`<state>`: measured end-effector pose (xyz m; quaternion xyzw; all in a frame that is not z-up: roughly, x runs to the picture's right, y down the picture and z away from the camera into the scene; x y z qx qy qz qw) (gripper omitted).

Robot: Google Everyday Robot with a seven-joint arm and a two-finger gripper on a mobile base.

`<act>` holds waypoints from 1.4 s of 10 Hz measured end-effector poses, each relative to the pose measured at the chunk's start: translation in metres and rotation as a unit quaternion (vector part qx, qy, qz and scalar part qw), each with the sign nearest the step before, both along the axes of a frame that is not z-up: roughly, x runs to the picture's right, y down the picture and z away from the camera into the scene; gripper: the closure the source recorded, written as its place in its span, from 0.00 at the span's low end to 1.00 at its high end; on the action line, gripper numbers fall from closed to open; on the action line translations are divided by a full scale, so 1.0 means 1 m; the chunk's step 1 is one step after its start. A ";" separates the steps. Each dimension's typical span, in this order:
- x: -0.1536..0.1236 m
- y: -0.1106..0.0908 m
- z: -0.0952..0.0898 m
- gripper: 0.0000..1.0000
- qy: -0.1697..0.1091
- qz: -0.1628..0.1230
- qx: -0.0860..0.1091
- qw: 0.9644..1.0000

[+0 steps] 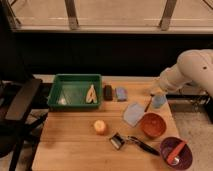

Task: Place fork in red bowl

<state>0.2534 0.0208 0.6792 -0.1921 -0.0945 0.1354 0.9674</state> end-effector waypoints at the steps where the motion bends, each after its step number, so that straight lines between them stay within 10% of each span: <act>1: 0.005 0.007 0.000 1.00 0.007 0.010 -0.004 1.000; 14: 0.009 0.114 0.035 0.96 -0.028 0.108 -0.090 0.990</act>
